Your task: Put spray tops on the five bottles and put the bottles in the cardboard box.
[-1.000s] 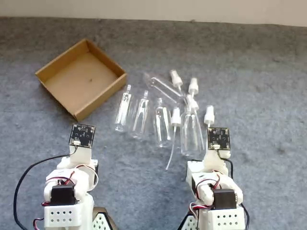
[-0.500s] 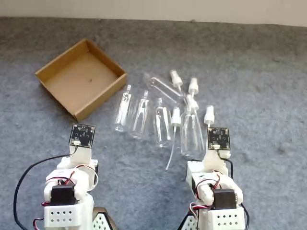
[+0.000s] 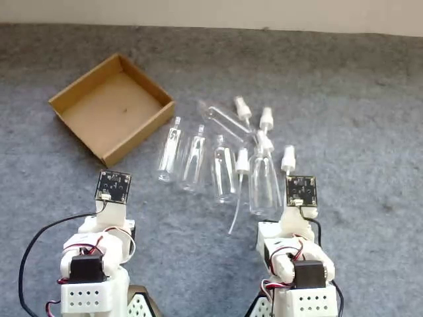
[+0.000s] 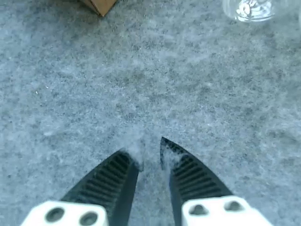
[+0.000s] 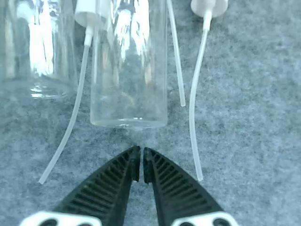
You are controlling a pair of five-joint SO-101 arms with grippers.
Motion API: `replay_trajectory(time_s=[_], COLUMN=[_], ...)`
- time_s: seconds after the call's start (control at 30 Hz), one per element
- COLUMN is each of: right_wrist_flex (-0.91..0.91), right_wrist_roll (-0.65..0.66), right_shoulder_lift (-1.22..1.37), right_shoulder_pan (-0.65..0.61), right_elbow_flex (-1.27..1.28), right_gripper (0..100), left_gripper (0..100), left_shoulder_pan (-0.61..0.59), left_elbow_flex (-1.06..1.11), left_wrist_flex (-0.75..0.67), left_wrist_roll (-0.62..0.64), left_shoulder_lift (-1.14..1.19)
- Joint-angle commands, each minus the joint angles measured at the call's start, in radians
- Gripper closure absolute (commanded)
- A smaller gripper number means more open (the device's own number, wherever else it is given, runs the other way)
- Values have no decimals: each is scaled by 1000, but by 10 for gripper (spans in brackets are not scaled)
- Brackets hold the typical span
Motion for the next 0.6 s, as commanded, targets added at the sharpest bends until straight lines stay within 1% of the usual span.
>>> replay_trajectory(time_s=[0.0, 0.07, 0.17, 0.23, 0.4, 0.47, 0.57], right_wrist_flex=[7, 7, 7, 7, 7, 7, 7], right_wrist_roll=[-11, -11, -11, -11, -11, -11, -11], right_shoulder_lift=[-12, -12, -12, -12, -12, -12, -12], right_shoulder_pan=[-10, -10, -10, -10, -10, -10, -10], right_elbow_flex=[151, 151, 151, 151, 151, 151, 151], right_gripper=[980, 980, 980, 980, 980, 980, 980], left_gripper=[992, 992, 992, 992, 992, 992, 992], left_shoulder_pan=[-7, -7, -8, -7, -10, -13, -15], left_elbow_flex=[16, 16, 18, 18, -30, -88, -193], left_wrist_flex=[-11, -41, -107, -124, -124, -123, -80], left_wrist_roll=[-11, -14, -84, -135, -269, -282, -284], left_shoulder_lift=[-4, -4, -4, -4, -4, -2, -2])
